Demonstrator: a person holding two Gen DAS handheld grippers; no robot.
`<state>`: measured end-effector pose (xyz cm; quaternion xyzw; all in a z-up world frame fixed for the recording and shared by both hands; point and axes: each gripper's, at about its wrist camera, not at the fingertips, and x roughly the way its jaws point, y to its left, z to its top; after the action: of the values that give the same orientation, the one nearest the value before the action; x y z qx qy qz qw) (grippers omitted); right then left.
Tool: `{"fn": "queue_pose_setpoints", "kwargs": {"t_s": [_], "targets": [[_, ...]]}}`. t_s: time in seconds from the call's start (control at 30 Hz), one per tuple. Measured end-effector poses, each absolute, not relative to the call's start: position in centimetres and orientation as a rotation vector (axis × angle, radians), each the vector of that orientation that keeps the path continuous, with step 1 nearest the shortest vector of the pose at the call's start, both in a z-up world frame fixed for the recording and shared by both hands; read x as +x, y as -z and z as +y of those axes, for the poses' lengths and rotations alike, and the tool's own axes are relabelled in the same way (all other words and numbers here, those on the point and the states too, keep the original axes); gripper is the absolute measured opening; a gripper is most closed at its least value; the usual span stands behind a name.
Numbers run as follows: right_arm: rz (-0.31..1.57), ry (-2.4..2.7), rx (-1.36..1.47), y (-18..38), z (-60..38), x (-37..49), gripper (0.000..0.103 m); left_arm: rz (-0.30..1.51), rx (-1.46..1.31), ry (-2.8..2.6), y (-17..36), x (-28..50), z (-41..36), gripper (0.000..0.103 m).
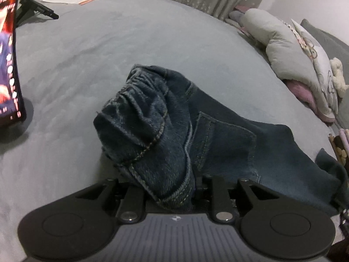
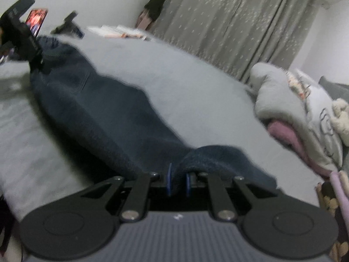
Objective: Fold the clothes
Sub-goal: 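Lower the folded waistband onto the legs and open both grippers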
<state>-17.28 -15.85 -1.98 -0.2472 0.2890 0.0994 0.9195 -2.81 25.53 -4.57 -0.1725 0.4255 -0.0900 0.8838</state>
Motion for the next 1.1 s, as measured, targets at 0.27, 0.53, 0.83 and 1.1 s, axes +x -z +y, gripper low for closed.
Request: {"fn": "queue_pose_setpoints", "kwargs": {"t_s": [0.27,0.53,0.83,1.1], "targets": [[0.641,-0.196,-0.53,4.1,-15.0,-17.6,0.013,0.842,-0.284,0.162,4.2,-3.8,24.5,0.03],[0.726,-0.244,-0.436,2.2,-16.7,-16.6,0.041,0.93,-0.297,0.14,1.9,-4.8,24.4,0.05],[0.818,-0.343,-0.272,-1.5,-19.0,-16.4,0.059,1.002,-0.153,0.182,-0.2,-6.5,23.4,0.054],[0.835,-0.395,-0.145,-3.4,-19.8,-15.5,0.059,0.947,-0.049,0.253,-2.4,-7.5,21.8,0.054]]}}
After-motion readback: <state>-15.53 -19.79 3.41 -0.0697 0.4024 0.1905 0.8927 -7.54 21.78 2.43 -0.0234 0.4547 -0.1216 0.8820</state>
